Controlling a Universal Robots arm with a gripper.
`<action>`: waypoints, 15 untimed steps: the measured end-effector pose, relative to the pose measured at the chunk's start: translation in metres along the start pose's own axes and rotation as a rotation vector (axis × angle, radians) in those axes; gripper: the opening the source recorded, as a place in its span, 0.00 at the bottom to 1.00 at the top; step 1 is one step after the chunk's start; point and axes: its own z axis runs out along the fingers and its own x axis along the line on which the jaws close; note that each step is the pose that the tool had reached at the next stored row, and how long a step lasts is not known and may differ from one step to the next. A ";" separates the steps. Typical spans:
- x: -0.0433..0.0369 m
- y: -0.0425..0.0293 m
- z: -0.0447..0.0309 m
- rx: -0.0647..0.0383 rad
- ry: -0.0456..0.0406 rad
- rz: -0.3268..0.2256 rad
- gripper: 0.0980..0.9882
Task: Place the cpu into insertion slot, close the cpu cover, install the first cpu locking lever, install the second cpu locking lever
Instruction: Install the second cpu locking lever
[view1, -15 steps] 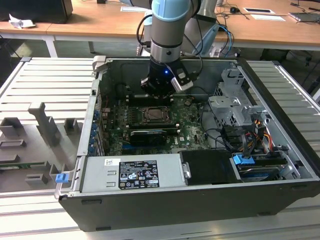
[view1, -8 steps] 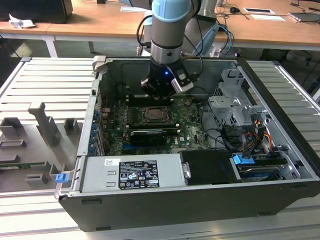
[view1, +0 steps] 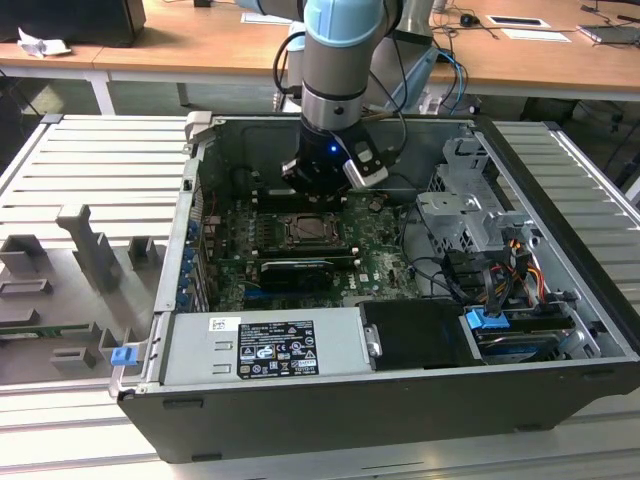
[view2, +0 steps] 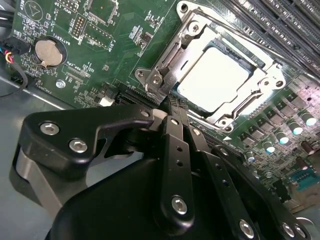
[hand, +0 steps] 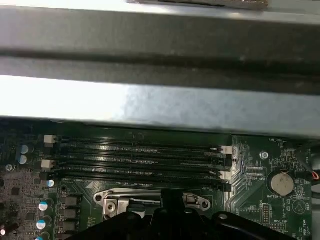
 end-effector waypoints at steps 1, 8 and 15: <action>0.0000 -0.0007 -0.0001 0.000 0.0000 0.000 0.01; 0.0002 -0.0029 -0.0038 0.000 -0.0001 0.000 0.01; 0.0001 -0.0036 -0.0196 0.000 -0.0001 0.000 0.01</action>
